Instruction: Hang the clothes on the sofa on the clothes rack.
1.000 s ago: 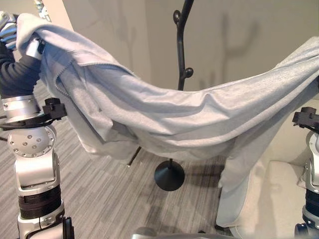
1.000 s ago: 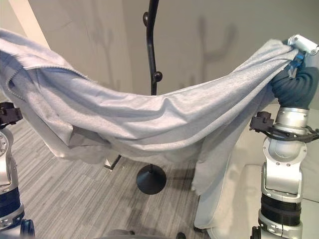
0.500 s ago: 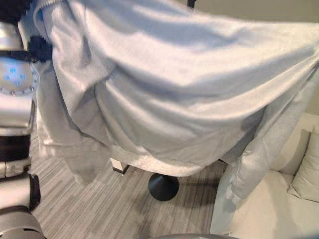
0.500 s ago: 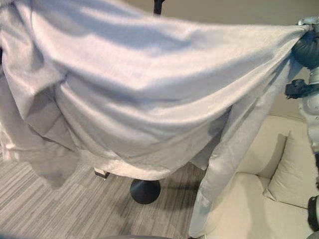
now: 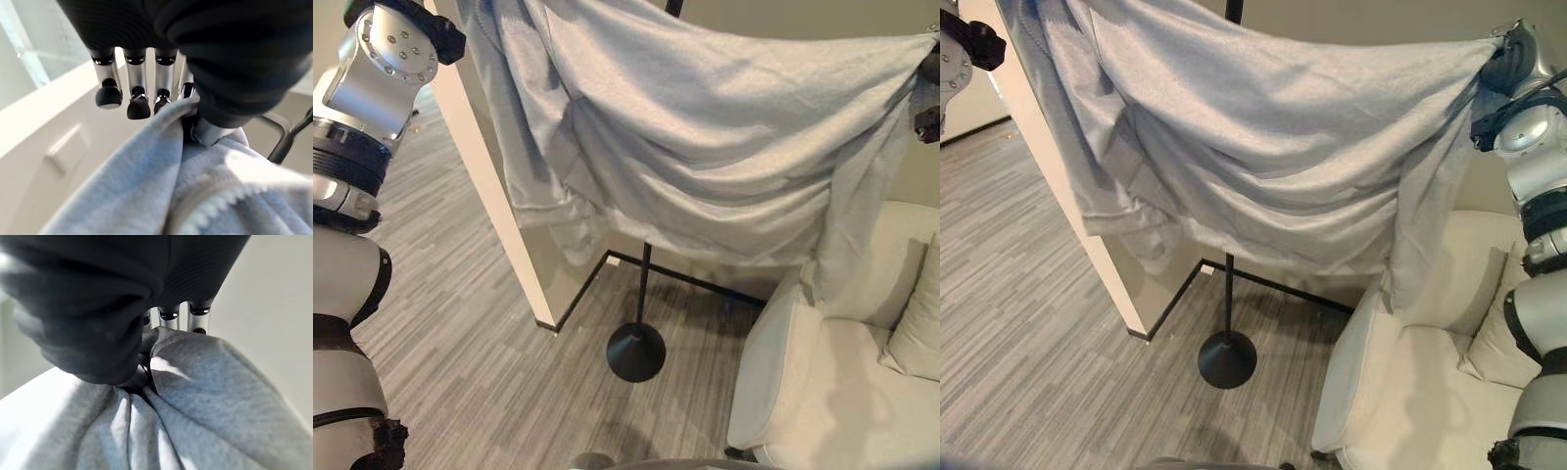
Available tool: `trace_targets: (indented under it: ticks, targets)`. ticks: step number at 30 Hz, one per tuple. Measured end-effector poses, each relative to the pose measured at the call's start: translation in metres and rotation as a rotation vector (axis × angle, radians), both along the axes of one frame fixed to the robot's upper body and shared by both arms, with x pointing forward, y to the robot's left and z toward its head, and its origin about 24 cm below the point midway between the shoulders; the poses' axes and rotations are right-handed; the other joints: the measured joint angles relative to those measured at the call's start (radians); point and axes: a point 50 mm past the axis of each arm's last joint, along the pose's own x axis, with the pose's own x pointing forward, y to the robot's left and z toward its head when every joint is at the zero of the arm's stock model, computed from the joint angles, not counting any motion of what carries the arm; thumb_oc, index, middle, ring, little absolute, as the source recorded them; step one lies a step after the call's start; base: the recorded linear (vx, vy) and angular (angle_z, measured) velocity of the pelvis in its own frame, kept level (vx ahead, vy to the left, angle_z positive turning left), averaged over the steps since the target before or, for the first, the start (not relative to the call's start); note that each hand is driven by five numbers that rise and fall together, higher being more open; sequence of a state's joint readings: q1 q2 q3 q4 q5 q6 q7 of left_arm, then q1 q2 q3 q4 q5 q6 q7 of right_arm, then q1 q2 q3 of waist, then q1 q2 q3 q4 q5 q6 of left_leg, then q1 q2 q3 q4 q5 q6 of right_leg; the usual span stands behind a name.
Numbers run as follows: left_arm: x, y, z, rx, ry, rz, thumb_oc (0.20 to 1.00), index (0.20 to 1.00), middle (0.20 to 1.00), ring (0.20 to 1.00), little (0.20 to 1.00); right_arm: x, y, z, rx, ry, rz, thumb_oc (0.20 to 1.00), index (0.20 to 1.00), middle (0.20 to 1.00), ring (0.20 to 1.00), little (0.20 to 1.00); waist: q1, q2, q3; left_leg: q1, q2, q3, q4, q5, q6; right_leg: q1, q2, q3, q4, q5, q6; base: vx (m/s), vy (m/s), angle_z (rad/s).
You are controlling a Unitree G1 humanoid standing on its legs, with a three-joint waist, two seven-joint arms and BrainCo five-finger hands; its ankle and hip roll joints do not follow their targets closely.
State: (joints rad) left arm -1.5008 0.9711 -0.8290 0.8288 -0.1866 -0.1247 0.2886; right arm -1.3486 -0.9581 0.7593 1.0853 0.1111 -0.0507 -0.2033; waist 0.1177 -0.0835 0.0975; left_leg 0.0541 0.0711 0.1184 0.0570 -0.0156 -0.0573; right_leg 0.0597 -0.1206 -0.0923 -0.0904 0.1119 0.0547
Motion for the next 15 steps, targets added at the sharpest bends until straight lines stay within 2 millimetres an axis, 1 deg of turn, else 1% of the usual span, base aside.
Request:
trace_targets:
  ticks: [1, 3, 4, 5, 6, 7, 8, 10, 13, 15]
  targets:
    - [0.001, -0.001, 0.0, 0.0, 0.005, -0.006, 0.2, 0.2, 0.2, 0.2, 0.2, 0.001, 0.002, 0.003, -0.005, 0.004, -0.002, 0.2, 0.2, 0.2, 0.2, 0.2, 0.0, -0.002, 0.016, -0.014, 0.0, 0.0, 0.006, 0.001, 0.001, -0.006, -0.001, 0.0, 0.0, 0.008, -0.003, -0.05, 0.001, 0.0]
    - [0.006, -0.001, -0.005, -0.026, 0.038, 0.005, 0.2, 0.2, 0.2, 0.2, 0.2, 0.003, 0.007, 0.011, -0.012, -0.002, 0.005, 0.2, 0.2, 0.2, 0.2, 0.2, 0.0, -0.006, 0.053, -0.055, 0.0, 0.001, 0.038, -0.002, 0.002, -0.035, 0.001, 0.003, 0.002, 0.036, 0.011, -0.06, 0.003, -0.03]
    - [0.009, -0.003, -0.007, -0.048, 0.048, -0.001, 0.2, 0.2, 0.2, 0.2, 0.2, 0.004, 0.009, 0.015, -0.001, -0.011, 0.008, 0.2, 0.2, 0.2, 0.2, 0.2, 0.0, -0.009, 0.069, -0.074, 0.001, 0.001, 0.051, -0.004, 0.003, -0.048, 0.001, 0.003, 0.006, 0.041, 0.011, -0.08, 0.017, -0.03]
    - [0.012, -0.003, -0.007, -0.031, 0.064, 0.02, 0.2, 0.2, 0.2, 0.2, 0.2, 0.004, 0.01, 0.022, 0.009, -0.028, 0.006, 0.2, 0.2, 0.2, 0.2, 0.2, 0.002, -0.013, 0.113, -0.096, 0.003, -0.001, 0.07, -0.006, 0.004, -0.063, 0.002, 0.004, 0.008, 0.052, 0.003, -0.05, 0.011, -0.05]
    - [0.012, 0.001, -0.006, -0.023, 0.077, 0.044, 0.2, 0.2, 0.2, 0.2, 0.2, 0.005, 0.013, 0.027, 0.011, -0.034, 0.011, 0.2, 0.2, 0.2, 0.2, 0.2, 0.001, -0.016, 0.131, -0.114, 0.005, 0.0, 0.083, -0.009, 0.005, -0.077, 0.004, 0.006, 0.009, 0.059, -0.004, -0.07, 0.02, -0.09]
    - [0.013, 0.01, -0.007, -0.038, 0.098, 0.086, 0.2, 0.2, 0.2, 0.2, 0.2, 0.004, 0.012, 0.03, 0.001, -0.028, -0.004, 0.2, 0.2, 0.2, 0.2, 0.2, -0.001, -0.018, 0.163, -0.145, 0.008, 0.001, 0.113, -0.02, 0.004, -0.097, 0.005, 0.009, 0.009, 0.065, -0.012, -0.05, 0.022, -0.09]
    - [0.014, 0.017, -0.007, -0.058, 0.109, 0.116, 0.2, 0.2, 0.2, 0.2, 0.2, 0.003, 0.009, 0.034, 0.02, -0.032, -0.021, 0.2, 0.2, 0.2, 0.2, 0.2, -0.001, -0.013, 0.195, -0.169, 0.012, 0.0, 0.15, -0.034, 0.007, -0.104, 0.007, 0.009, 0.009, 0.071, -0.02, -0.07, 0.037, -0.05]
    - [0.014, 0.023, -0.009, -0.075, 0.123, 0.135, 0.2, 0.2, 0.2, 0.2, 0.2, 0.002, 0.006, 0.032, 0.036, -0.022, -0.031, 0.2, 0.2, 0.2, 0.2, 0.2, 0.0, -0.013, 0.214, -0.18, 0.013, 0.0, 0.167, -0.043, 0.009, -0.107, 0.007, 0.009, 0.009, 0.071, -0.022, -0.04, 0.023, 0.0]
    - [0.014, 0.027, -0.011, -0.111, 0.131, 0.136, 0.2, 0.2, 0.2, 0.2, 0.2, 0.003, 0.007, 0.031, 0.037, -0.013, -0.026, 0.2, 0.2, 0.2, 0.2, 0.2, 0.0, -0.013, 0.22, -0.197, 0.014, 0.0, 0.194, -0.06, 0.012, -0.112, 0.007, 0.01, 0.009, 0.072, -0.023, 0.0, 0.011, -0.02]
    - [0.014, 0.03, -0.012, -0.119, 0.141, 0.144, 0.2, 0.2, 0.2, 0.2, 0.2, 0.005, 0.01, 0.03, 0.04, -0.007, -0.021, 0.2, 0.2, 0.2, 0.2, 0.2, -0.001, -0.01, 0.224, -0.197, 0.014, 0.004, 0.2, -0.066, 0.018, -0.112, 0.006, 0.007, 0.01, 0.081, -0.035, 0.01, 0.043, -0.06]
